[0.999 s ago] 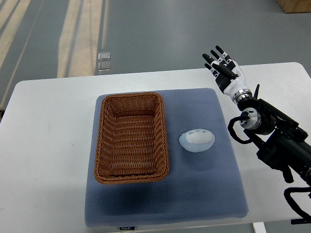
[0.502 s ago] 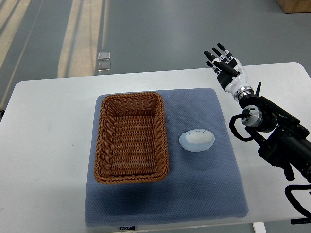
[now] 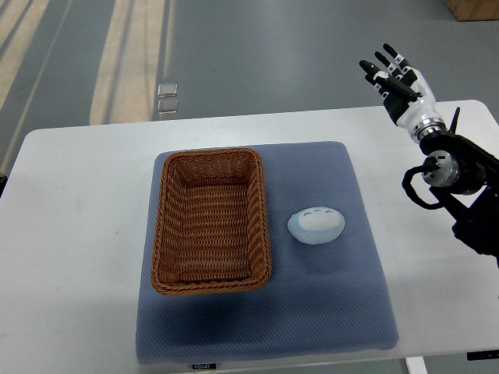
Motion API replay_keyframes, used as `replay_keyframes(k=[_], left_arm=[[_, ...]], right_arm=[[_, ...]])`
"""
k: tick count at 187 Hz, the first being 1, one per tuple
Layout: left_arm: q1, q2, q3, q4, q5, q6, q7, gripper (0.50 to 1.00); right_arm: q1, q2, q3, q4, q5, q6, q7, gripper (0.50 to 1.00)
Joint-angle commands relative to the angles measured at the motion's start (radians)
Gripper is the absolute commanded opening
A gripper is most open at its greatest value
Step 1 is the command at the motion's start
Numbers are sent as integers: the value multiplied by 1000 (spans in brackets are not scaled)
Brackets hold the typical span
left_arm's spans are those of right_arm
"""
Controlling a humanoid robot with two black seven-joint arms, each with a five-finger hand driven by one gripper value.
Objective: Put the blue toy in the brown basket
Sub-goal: 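Raise the right hand and swing it over toward the pale blue toy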
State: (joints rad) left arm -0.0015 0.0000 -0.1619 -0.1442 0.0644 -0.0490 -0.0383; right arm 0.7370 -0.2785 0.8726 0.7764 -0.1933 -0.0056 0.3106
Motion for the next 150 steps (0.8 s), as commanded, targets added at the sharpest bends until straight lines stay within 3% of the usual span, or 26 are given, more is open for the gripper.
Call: replay_keyframes(k=[1, 76, 97, 150], left_arm=[[0, 0, -1, 0, 0, 0, 0, 1000], [0, 0, -1, 0, 0, 0, 0, 1000], [0, 0, -1, 0, 0, 0, 0, 1000], [0, 0, 1, 0, 0, 0, 0, 1000]], right_arm=[[2, -47, -46, 47, -6, -1, -27, 911], [153, -320, -353, 259, -293, 21, -85, 909], [223, -393, -451, 334, -423, 78, -99, 909], [406, -518, -652, 504, -726, 234, -245, 909]])
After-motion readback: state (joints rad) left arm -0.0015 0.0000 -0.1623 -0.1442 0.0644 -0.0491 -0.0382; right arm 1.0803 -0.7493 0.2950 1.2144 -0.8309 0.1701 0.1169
